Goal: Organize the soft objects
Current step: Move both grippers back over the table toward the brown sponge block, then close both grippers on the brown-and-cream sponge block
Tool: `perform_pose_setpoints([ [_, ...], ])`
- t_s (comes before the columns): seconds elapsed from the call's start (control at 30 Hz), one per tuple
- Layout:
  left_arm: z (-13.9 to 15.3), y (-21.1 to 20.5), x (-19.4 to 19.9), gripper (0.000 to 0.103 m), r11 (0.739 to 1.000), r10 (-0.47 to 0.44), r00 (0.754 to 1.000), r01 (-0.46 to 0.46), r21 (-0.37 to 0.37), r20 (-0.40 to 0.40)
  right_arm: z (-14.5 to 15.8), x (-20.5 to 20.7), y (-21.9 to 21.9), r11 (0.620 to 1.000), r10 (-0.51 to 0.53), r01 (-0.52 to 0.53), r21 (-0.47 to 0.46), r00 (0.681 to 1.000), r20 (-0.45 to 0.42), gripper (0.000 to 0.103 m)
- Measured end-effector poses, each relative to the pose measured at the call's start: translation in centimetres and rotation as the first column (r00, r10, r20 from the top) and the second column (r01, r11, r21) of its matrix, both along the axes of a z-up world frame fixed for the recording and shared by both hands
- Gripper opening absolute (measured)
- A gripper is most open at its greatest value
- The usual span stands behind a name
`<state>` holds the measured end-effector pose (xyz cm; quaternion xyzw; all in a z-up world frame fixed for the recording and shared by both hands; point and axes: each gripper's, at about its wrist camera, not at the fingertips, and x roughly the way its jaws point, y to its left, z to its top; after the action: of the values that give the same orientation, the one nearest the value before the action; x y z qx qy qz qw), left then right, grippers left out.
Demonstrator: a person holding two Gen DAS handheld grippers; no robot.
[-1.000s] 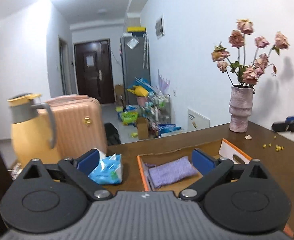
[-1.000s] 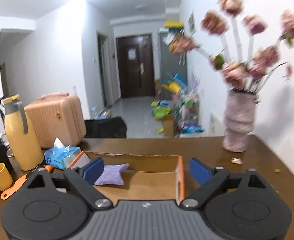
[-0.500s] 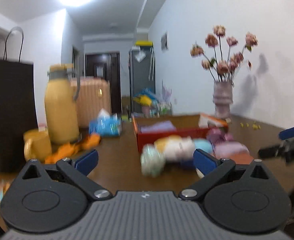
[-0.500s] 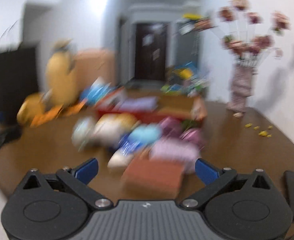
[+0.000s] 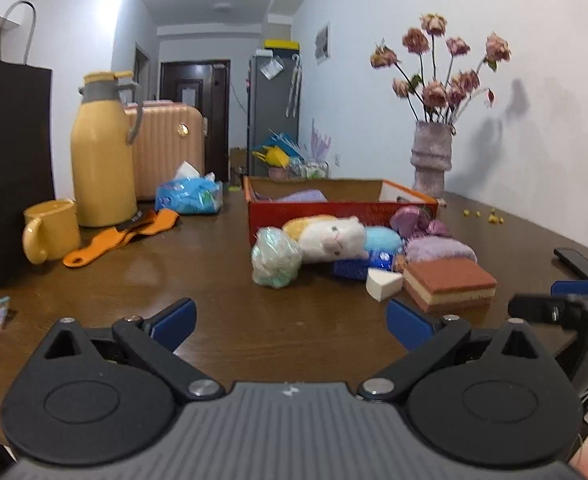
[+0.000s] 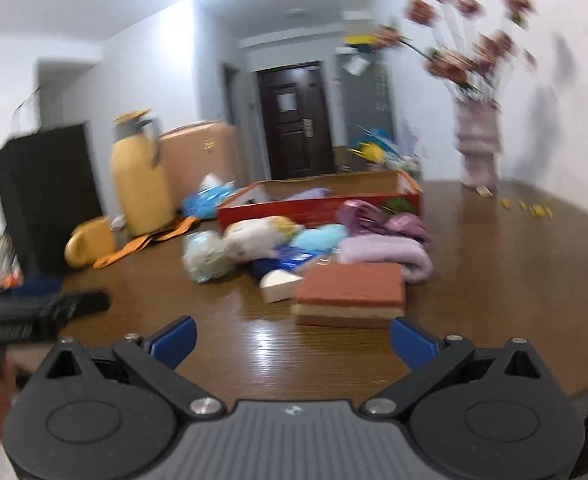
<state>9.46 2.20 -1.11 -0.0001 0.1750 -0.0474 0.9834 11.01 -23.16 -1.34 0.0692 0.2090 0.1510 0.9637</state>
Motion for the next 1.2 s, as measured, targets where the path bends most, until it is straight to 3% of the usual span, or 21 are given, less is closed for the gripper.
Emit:
perform_pose_setpoints([
  [0.07, -0.4, -0.5, 0.8, 0.103, 1.0, -0.027, 0.999, 0.027, -0.009, -0.019, -0.6, 1.0, -0.9, 1.0, -0.021, 0.021, 0.007, 0.999, -0.031, 0.096],
  [0.17, -0.8, -1.7, 2.9, 0.103, 0.997, -0.077, 0.995, 0.075, -0.028, -0.057, -1.2, 2.3, -1.9, 0.998, -0.059, 0.059, -0.007, 0.998, -0.007, 0.1],
  [0.27, -0.9, -3.3, 5.4, 0.103, 0.987, -0.147, 0.984, 0.139, -0.082, -0.099, -1.8, 4.1, -3.6, 0.992, -0.058, 0.054, 0.116, 0.998, 0.038, 0.103],
  [0.3, -0.8, -3.8, 6.6, 0.1, 0.979, -0.178, 0.977, 0.164, -0.119, -0.119, -2.1, 4.7, -4.1, 0.987, -0.04, 0.029, 0.159, 0.997, 0.067, 0.103],
  [0.33, -0.8, -4.3, 7.6, 0.097, 0.972, -0.203, 0.969, 0.182, -0.151, -0.142, -2.0, 5.3, -4.2, 0.99, -0.018, 0.008, 0.139, 0.998, 0.068, 0.103],
  [0.4, -0.9, -5.2, 9.8, 0.082, 0.956, -0.252, 0.952, 0.217, -0.198, -0.175, -1.4, 6.6, -3.9, 0.998, 0.002, -0.005, 0.066, 0.999, 0.051, 0.103],
  [0.5, -1.1, -7.2, 12.3, 0.066, 0.951, -0.288, 0.937, 0.256, -0.175, -0.196, -1.1, 8.3, -4.2, 0.997, -0.031, 0.027, 0.065, 0.998, 0.058, 0.101],
  [0.53, -1.2, -7.8, 12.9, 0.059, 0.949, -0.296, 0.933, 0.263, -0.174, -0.203, -1.1, 9.3, -4.3, 0.998, -0.041, 0.04, 0.055, 0.999, 0.027, 0.095],
  [0.57, -1.4, -8.3, 13.8, 0.05, 0.945, -0.308, 0.925, 0.271, -0.182, -0.224, -1.3, 10.4, -4.5, 0.998, -0.044, 0.045, 0.046, 0.999, -0.019, 0.079],
  [0.63, -1.9, -8.7, 15.4, 0.048, 0.93, -0.342, 0.895, 0.279, -0.239, -0.285, -2.0, 12.4, -5.0, 0.996, -0.036, 0.043, 0.081, 0.995, -0.09, 0.051],
  [0.7, -2.2, -8.7, 16.3, 0.039, 0.906, -0.384, 0.863, 0.285, -0.312, -0.327, -2.8, 13.7, -5.6, 0.989, -0.016, 0.036, 0.14, 0.99, -0.142, 0.04],
  [0.87, -2.1, -8.0, 15.5, 0.036, 0.895, -0.403, 0.849, 0.286, -0.343, -0.343, -3.4, 13.0, -5.5, 0.985, 0.012, 0.014, 0.17, 0.988, -0.152, 0.038],
  [1.03, -1.2, -6.0, 11.6, 0.036, 0.875, -0.445, 0.821, 0.313, -0.37, -0.357, -2.8, 9.6, -5.4, 0.979, 0.09, -0.055, 0.199, 0.981, -0.174, 0.038],
  [1.2, -0.8, -3.8, 9.6, 0.05, 0.877, -0.425, 0.841, 0.29, -0.384, -0.334, -2.2, 7.5, -4.5, 0.968, 0.149, -0.113, 0.224, 0.977, -0.152, 0.04],
])
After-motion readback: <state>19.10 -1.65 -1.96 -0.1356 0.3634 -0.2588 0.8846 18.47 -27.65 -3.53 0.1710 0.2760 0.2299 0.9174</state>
